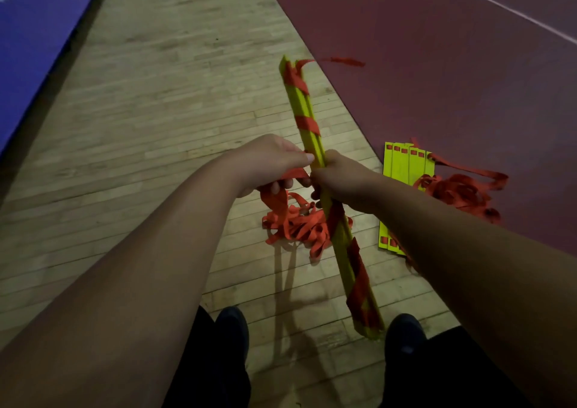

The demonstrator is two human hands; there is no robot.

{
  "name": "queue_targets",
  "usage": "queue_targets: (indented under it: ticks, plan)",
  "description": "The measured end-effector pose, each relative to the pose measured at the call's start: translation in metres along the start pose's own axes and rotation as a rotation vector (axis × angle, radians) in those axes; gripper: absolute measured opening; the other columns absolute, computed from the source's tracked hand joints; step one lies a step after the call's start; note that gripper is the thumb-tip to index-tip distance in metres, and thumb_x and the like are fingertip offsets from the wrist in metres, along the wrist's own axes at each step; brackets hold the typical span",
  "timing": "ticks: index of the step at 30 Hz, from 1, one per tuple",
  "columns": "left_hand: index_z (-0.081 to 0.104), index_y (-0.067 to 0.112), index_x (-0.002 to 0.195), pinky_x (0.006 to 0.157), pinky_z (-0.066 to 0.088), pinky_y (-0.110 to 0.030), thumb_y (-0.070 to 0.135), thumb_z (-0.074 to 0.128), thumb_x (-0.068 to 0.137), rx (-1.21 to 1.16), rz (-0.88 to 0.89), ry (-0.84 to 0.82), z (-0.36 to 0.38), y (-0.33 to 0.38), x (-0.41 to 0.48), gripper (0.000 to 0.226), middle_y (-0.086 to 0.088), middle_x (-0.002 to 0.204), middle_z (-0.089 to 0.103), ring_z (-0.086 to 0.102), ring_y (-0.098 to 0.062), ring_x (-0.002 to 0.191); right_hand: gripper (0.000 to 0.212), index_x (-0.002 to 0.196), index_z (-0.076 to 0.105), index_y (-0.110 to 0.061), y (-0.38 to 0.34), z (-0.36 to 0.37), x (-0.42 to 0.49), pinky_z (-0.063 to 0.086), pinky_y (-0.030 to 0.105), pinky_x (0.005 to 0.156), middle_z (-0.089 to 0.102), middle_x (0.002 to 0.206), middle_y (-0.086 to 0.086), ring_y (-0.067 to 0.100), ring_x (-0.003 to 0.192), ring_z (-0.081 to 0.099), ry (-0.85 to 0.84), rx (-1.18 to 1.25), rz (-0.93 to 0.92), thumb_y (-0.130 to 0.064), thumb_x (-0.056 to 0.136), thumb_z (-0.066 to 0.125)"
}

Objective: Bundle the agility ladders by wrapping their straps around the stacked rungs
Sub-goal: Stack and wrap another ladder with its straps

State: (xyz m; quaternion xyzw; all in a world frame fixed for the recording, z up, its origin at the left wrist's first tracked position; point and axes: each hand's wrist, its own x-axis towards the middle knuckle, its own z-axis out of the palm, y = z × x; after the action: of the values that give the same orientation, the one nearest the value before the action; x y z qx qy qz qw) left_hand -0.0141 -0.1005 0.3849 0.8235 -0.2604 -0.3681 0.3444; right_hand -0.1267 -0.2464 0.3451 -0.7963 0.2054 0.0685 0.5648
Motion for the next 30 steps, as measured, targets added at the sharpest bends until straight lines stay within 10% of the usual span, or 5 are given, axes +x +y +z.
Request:
queue_targets:
  ticks: [4,13,19,24,30]
  plan:
    - [0.083,0.015,0.1,0.056,0.041,-0.028,0.058,0.058,0.106,0.023,-0.052,0.076,0.003,0.0,0.005,0.05,-0.002,0.082,0.081,0.055,-0.023,0.066,0.022,0.116,0.059,-0.004,-0.004,-0.003,-0.006,0.039,0.038,0.07,0.048,0.094,0.014,0.026,0.081,0.044,-0.162,0.005,-0.009,0.003,0.098,0.049]
    - [0.073,0.01,0.097,0.042,0.026,-0.019,0.04,0.073,0.101,-0.356,-0.096,0.296,0.001,-0.01,0.013,0.031,-0.001,0.061,0.063,0.036,-0.012,0.044,0.067,0.145,0.057,-0.027,-0.003,-0.011,-0.004,0.06,0.037,0.078,0.073,0.112,0.011,0.021,0.089,0.077,-0.08,0.252,-0.062,-0.009,0.088,0.087]
    - [0.066,0.017,0.088,0.038,0.02,-0.019,0.039,0.071,0.104,-0.616,0.029,0.195,-0.002,-0.002,0.012,0.028,0.001,0.064,0.058,0.031,-0.008,0.044,0.018,0.118,0.06,-0.01,-0.015,-0.004,-0.018,0.062,0.041,0.074,0.066,0.094,0.011,0.03,0.083,0.071,-0.424,0.74,0.157,-0.021,0.105,0.057]
    - [0.078,0.017,0.104,0.049,0.045,-0.024,0.048,0.048,0.113,-0.071,0.023,0.246,-0.007,0.003,0.003,0.044,-0.002,0.079,0.081,0.062,-0.013,0.056,0.006,0.105,0.061,-0.013,-0.012,-0.006,-0.008,0.049,0.033,0.055,0.06,0.081,0.009,0.024,0.062,0.057,-0.094,0.194,0.108,-0.016,0.101,0.065]
    - [0.077,0.011,0.109,0.051,0.046,-0.021,0.072,0.044,0.105,-0.255,-0.183,-0.082,-0.011,0.008,-0.007,0.069,-0.001,0.087,0.078,0.068,-0.009,0.065,0.028,0.112,0.044,-0.017,0.01,0.015,-0.002,0.034,0.031,0.055,0.056,0.09,0.003,0.016,0.074,0.055,0.247,-0.498,0.012,-0.031,0.099,0.065]
